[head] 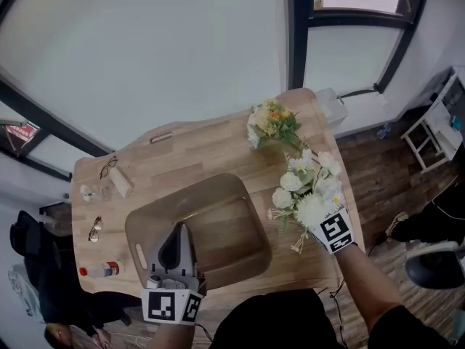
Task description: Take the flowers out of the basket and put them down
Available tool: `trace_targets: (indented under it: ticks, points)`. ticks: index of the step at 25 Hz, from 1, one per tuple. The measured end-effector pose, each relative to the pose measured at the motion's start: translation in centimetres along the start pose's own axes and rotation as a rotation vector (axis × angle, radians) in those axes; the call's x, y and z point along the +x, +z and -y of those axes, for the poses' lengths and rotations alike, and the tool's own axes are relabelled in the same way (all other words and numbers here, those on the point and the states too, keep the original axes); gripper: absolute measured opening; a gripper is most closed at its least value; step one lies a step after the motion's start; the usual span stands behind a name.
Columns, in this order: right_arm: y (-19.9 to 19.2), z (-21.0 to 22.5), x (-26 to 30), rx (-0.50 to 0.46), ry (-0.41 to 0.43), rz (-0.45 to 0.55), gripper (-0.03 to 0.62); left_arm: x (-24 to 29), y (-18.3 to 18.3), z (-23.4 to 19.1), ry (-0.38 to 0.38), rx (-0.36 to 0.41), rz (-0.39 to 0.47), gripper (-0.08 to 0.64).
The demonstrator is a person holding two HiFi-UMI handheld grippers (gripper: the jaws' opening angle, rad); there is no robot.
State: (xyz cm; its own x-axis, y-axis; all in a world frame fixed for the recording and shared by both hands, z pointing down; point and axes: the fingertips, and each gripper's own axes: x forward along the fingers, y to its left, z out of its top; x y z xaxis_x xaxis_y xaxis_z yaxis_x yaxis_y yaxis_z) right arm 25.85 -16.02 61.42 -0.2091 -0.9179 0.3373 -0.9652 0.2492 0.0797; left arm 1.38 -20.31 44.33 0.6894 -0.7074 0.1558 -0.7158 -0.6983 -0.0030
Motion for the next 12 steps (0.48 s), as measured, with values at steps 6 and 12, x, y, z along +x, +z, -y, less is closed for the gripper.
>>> trace_targets:
  ticks: [6, 12]
  points:
    - [-0.8, -0.1, -0.4, 0.001, 0.007, -0.012, 0.258, 0.0, 0.0, 0.1, -0.006, -0.002, -0.006, 0.002]
    - [-1.1, 0.4, -0.6, 0.021, -0.032, -0.026, 0.258, -0.3, -0.3, 0.8, -0.020, -0.005, -0.010, 0.002]
